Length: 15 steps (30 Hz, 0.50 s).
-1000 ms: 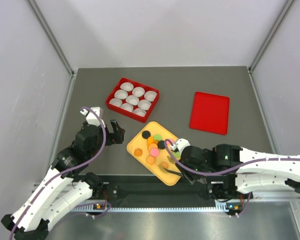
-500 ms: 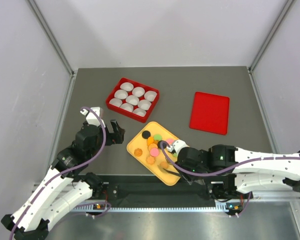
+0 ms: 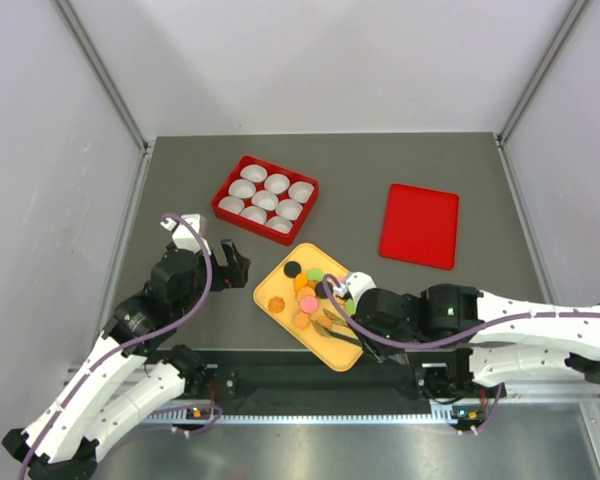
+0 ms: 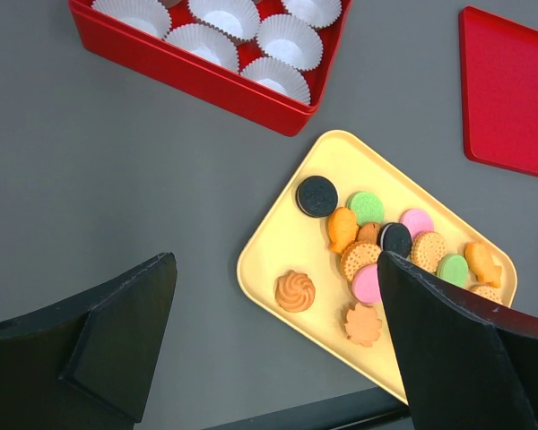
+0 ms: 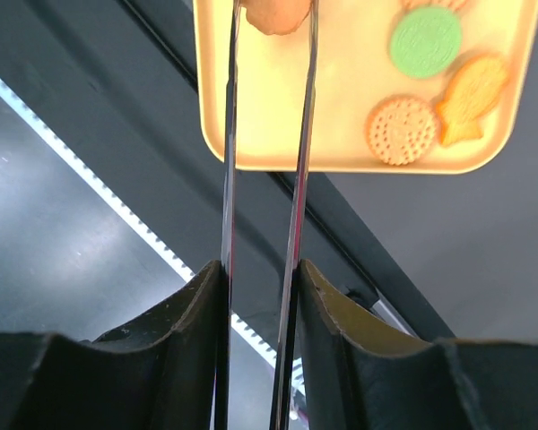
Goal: Pack the cookies
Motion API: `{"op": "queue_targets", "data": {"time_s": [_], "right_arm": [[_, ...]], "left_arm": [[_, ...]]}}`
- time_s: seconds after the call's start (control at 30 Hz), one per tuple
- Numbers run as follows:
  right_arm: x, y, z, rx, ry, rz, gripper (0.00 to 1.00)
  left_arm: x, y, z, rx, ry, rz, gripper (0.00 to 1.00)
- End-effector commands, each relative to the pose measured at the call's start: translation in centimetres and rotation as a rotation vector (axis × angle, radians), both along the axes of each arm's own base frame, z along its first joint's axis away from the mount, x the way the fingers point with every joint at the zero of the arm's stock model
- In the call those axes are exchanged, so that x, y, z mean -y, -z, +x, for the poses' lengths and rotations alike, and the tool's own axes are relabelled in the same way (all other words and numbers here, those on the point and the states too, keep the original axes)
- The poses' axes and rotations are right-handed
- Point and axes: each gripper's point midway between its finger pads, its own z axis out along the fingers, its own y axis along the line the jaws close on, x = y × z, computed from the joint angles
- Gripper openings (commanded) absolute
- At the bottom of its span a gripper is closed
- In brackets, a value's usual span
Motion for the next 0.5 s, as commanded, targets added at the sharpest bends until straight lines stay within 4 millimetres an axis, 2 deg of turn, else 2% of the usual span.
{"op": "queue_targets", "data": {"time_s": [0.0,0.1,0.2,0.23,0.3,0.33,0.37,0.43,0.47], "right_arm": [[-1.5,-4.3,1.5,0.091,0.017,0.094,0.33],[-2.9,-6.4,3.3,0.133,0.027,0.113,0.33],[-4.2,-9.0,6.4,0.2,0.047,0.149,0.33],[-4.8,-10.4,8.8,0.228,0.071,0.181,0.33],[-5.4,-11.6,11.5,0.257,0.098,0.214,0.33],[-5.0,-12.3,13.8,0.289,0.127,0.221,0.33],[-6.4,-13.5,15.7,0.324,0.144,0.269,0.33],[-6.5,-14.4,19.0,0.362,0.193,0.284,0.33],[-7.9,-15.0,20.8,0.384,0.197,0.307,0.33]], "left_arm": [[0.3,-0.9,0.1,0.033,0.009,-0.023,0.98],[0.0,-1.3,0.0,0.042,-0.001,-0.028,0.98],[-0.4,-1.8,-0.1,0.053,-0.016,-0.035,0.98],[-0.7,-2.1,-0.1,0.06,-0.03,-0.037,0.98],[-1.0,-2.2,-0.2,0.062,-0.047,-0.034,0.98],[-1.4,-2.5,-0.1,0.07,-0.073,-0.038,0.97],[-1.6,-2.7,-0.1,0.071,-0.08,-0.039,0.97],[-2.2,-3.2,-0.4,0.064,-0.102,-0.029,0.97],[-2.8,-3.4,-0.4,0.065,-0.125,-0.02,0.97]]}}
